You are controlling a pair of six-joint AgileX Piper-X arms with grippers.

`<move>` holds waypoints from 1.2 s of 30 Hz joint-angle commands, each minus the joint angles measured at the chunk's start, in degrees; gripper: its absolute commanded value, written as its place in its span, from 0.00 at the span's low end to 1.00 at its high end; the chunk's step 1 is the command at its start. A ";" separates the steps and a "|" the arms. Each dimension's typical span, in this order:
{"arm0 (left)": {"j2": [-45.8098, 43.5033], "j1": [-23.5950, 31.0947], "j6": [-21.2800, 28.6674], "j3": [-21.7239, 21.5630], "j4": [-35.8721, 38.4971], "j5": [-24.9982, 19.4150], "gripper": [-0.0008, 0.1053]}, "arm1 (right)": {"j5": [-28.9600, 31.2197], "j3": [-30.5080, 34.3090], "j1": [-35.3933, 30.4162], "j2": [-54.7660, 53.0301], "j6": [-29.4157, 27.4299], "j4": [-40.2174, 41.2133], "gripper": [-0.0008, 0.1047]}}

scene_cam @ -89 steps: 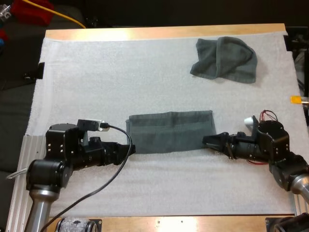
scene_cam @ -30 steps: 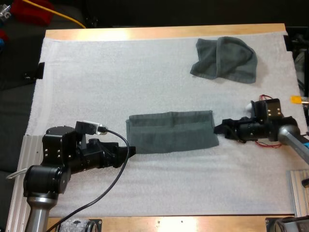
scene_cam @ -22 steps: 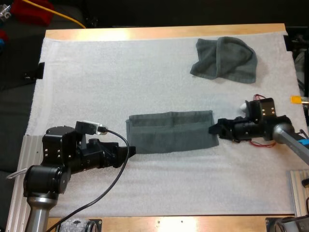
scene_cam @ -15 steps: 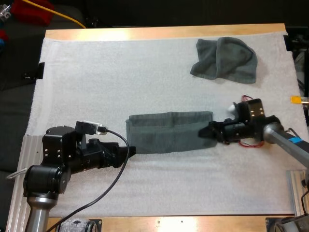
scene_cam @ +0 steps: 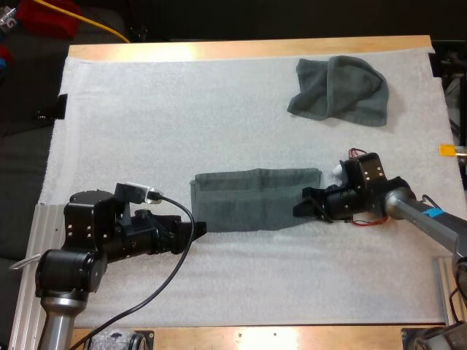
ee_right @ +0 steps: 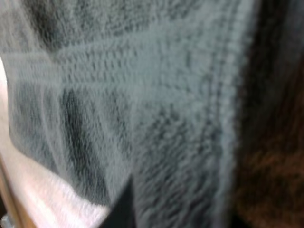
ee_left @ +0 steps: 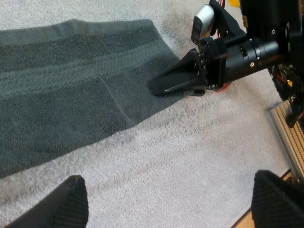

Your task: Pick towel from pile, fold and stack

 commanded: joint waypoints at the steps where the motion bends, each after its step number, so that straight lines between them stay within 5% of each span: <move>1: -0.36 -0.09 0.24 -0.23 0.14 0.60 0.65 | 0.34 0.36 0.25 -0.53 -0.38 2.24 0.01; 19: -0.36 -0.09 0.24 -0.24 0.14 0.60 0.65 | 43.54 -1.98 0.25 -19.54 -21.79 33.01 0.03; 25: -0.36 -0.09 0.24 -0.24 0.14 0.60 0.65 | 42.65 -7.53 0.40 -20.90 -23.32 39.31 0.08; 30: -0.36 -0.09 0.24 -0.24 0.14 0.60 0.65 | 31.79 -10.26 1.01 -20.90 -21.69 39.93 0.08; 36: -0.36 -0.09 0.24 -0.24 0.14 0.60 0.65 | 27.98 -10.58 8.22 -20.59 -18.12 37.00 0.08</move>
